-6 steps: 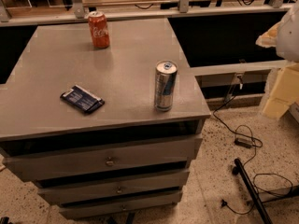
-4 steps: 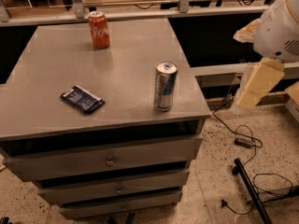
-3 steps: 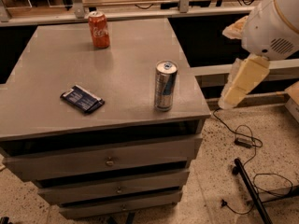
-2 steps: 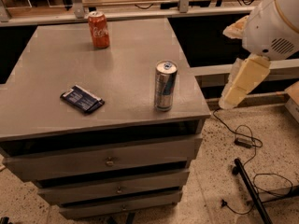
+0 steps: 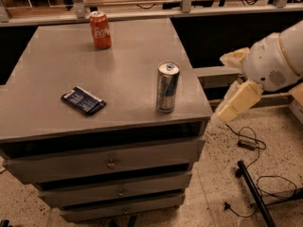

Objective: Knock redbull can over

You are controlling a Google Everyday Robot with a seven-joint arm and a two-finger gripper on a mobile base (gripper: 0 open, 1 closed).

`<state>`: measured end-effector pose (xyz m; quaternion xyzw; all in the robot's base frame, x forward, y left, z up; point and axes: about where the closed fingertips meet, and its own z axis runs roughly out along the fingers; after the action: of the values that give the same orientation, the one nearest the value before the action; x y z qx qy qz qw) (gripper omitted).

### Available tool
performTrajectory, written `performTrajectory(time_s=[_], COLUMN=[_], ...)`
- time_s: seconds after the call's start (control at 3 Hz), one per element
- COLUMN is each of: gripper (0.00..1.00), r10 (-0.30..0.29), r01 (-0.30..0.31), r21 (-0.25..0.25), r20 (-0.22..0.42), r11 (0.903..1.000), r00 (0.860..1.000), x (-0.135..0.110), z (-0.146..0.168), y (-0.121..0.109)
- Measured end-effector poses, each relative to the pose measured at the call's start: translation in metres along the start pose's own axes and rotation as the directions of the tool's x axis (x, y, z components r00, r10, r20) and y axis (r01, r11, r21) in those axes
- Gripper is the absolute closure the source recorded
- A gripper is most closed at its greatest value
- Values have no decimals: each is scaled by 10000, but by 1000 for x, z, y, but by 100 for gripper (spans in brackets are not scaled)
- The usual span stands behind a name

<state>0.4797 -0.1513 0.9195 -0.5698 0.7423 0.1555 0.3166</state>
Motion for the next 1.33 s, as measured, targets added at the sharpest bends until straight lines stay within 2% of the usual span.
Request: performTrajectory(time_s=[0.33, 0.67, 1.0, 1.33], gripper=[0, 0, 0, 0], r10=[1017, 1306, 1180, 905], r01=[-980, -1219, -1065, -812], r21=[-287, -489, -570, -412], r20=[1954, 2643, 2715, 3552], r11=[9948, 9913, 9927, 9958], r00=[9754, 9556, 9552, 9304], x=[10, -5, -1, -10], z=[26, 25, 42, 62], y=[3, 7, 12, 7])
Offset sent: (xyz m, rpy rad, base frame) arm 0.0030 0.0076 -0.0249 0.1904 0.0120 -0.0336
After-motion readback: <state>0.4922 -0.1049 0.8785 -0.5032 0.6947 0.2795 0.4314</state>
